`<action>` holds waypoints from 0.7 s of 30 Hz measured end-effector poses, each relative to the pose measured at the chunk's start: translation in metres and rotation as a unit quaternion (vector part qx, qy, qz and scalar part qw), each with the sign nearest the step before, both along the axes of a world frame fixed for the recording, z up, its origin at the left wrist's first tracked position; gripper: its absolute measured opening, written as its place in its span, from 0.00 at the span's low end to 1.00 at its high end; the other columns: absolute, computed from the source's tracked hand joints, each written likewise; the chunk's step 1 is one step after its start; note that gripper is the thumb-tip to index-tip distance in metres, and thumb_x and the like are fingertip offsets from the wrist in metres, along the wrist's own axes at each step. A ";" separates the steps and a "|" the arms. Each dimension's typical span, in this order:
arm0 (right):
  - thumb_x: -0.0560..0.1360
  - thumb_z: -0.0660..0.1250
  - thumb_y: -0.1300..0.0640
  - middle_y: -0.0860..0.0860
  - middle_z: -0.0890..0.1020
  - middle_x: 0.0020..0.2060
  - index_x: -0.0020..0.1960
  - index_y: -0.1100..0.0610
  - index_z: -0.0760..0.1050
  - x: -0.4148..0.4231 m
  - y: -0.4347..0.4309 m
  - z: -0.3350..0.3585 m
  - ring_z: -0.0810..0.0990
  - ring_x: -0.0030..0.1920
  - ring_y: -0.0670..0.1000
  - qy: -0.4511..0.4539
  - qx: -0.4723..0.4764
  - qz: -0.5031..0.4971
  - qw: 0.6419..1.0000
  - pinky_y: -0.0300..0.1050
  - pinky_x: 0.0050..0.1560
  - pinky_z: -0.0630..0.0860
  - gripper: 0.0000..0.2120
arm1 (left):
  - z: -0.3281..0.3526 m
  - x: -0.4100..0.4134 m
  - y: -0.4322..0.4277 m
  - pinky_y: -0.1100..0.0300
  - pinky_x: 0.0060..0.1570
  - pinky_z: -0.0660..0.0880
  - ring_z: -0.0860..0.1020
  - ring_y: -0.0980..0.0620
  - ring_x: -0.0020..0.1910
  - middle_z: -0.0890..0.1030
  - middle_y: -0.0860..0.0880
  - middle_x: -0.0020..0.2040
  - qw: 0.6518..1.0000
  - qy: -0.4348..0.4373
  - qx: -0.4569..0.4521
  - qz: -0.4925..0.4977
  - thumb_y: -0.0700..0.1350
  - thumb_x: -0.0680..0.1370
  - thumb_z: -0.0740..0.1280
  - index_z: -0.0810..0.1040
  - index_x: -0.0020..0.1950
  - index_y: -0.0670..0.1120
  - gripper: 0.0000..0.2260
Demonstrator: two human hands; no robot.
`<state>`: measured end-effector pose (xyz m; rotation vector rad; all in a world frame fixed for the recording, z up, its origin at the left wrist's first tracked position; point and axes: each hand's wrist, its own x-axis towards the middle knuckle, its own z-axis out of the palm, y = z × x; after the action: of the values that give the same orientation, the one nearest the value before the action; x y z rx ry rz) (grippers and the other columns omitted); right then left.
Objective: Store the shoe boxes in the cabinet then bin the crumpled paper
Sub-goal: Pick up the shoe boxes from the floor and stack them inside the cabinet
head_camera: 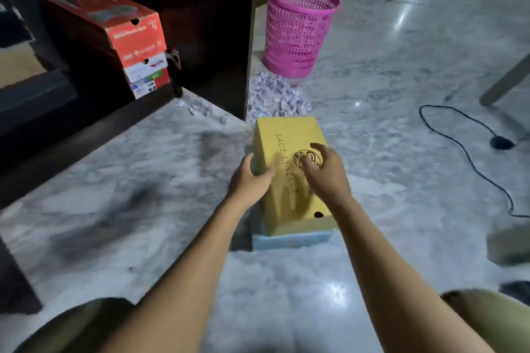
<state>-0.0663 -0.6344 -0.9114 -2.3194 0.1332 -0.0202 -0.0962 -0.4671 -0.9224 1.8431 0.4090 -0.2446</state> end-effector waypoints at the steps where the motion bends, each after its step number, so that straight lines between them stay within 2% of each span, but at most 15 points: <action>1: 0.76 0.65 0.45 0.55 0.74 0.68 0.70 0.52 0.72 -0.009 -0.010 -0.010 0.74 0.67 0.56 0.003 -0.033 -0.031 0.999 0.55 0.66 0.71 0.24 | -0.010 -0.009 -0.010 0.59 0.58 0.67 0.68 0.47 0.71 0.67 0.49 0.74 1.000 0.016 0.001 0.010 0.58 0.78 0.66 0.56 0.78 0.52 0.33; 3: 0.75 0.65 0.41 0.56 0.68 0.73 0.73 0.51 0.68 -0.028 -0.027 -0.025 0.67 0.72 0.58 0.033 -0.083 -0.079 0.993 0.61 0.69 0.67 0.29 | -0.028 -0.021 -0.022 0.55 0.64 0.67 0.66 0.46 0.73 0.62 0.50 0.77 0.999 0.037 -0.003 0.014 0.59 0.78 0.65 0.50 0.79 0.55 0.36; 5: 0.74 0.64 0.36 0.57 0.65 0.74 0.76 0.50 0.61 -0.040 -0.038 -0.036 0.65 0.73 0.61 0.086 -0.072 -0.099 0.989 0.64 0.69 0.65 0.36 | -0.038 -0.026 -0.027 0.50 0.66 0.69 0.67 0.45 0.72 0.61 0.51 0.78 0.999 0.050 -0.001 -0.006 0.60 0.77 0.65 0.47 0.79 0.59 0.37; 7: 0.73 0.65 0.35 0.59 0.68 0.71 0.77 0.51 0.58 -0.045 -0.043 -0.042 0.69 0.69 0.63 0.121 -0.042 -0.092 0.987 0.61 0.66 0.69 0.39 | -0.039 -0.028 -0.030 0.48 0.66 0.69 0.68 0.46 0.71 0.61 0.52 0.78 0.998 0.050 0.000 -0.022 0.58 0.78 0.65 0.46 0.78 0.62 0.36; 10: 0.73 0.68 0.38 0.60 0.68 0.69 0.77 0.54 0.57 -0.049 -0.044 -0.046 0.71 0.67 0.64 0.112 -0.008 -0.074 0.991 0.58 0.63 0.71 0.40 | -0.036 -0.029 -0.035 0.48 0.65 0.71 0.71 0.47 0.68 0.65 0.53 0.76 0.999 0.041 0.009 -0.030 0.56 0.79 0.64 0.46 0.78 0.62 0.35; 13: 0.68 0.71 0.38 0.57 0.71 0.65 0.75 0.55 0.60 -0.049 -0.046 -0.051 0.72 0.65 0.60 0.085 0.034 -0.059 0.994 0.56 0.63 0.73 0.43 | -0.036 -0.031 -0.039 0.47 0.66 0.71 0.70 0.47 0.69 0.65 0.54 0.76 0.999 0.035 0.022 -0.025 0.54 0.79 0.64 0.47 0.79 0.60 0.34; 15: 0.65 0.73 0.38 0.52 0.73 0.64 0.74 0.55 0.61 -0.052 -0.051 -0.056 0.73 0.65 0.54 0.056 0.085 -0.049 0.994 0.52 0.63 0.74 0.45 | -0.038 -0.032 -0.038 0.47 0.65 0.72 0.71 0.47 0.68 0.66 0.53 0.75 0.999 0.033 0.026 -0.013 0.53 0.79 0.65 0.48 0.79 0.60 0.34; 18: 0.69 0.76 0.42 0.50 0.70 0.71 0.79 0.54 0.55 -0.062 -0.060 -0.066 0.69 0.71 0.49 0.035 0.158 -0.051 0.986 0.44 0.65 0.68 0.47 | -0.042 -0.033 -0.035 0.46 0.63 0.73 0.74 0.46 0.64 0.72 0.52 0.71 0.999 0.026 0.020 0.010 0.55 0.76 0.66 0.52 0.78 0.62 0.34; 21: 0.65 0.75 0.35 0.49 0.65 0.75 0.79 0.49 0.54 -0.076 -0.067 -0.079 0.65 0.74 0.48 0.041 0.202 -0.061 0.977 0.45 0.68 0.66 0.51 | -0.044 -0.033 -0.034 0.47 0.62 0.74 0.75 0.47 0.61 0.74 0.52 0.68 0.999 0.031 0.014 0.018 0.57 0.73 0.66 0.52 0.76 0.65 0.35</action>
<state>-0.1421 -0.7012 -0.9900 -1.9030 0.2942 0.0375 -0.1292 -0.5015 -0.9668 1.8582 0.4904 -0.2735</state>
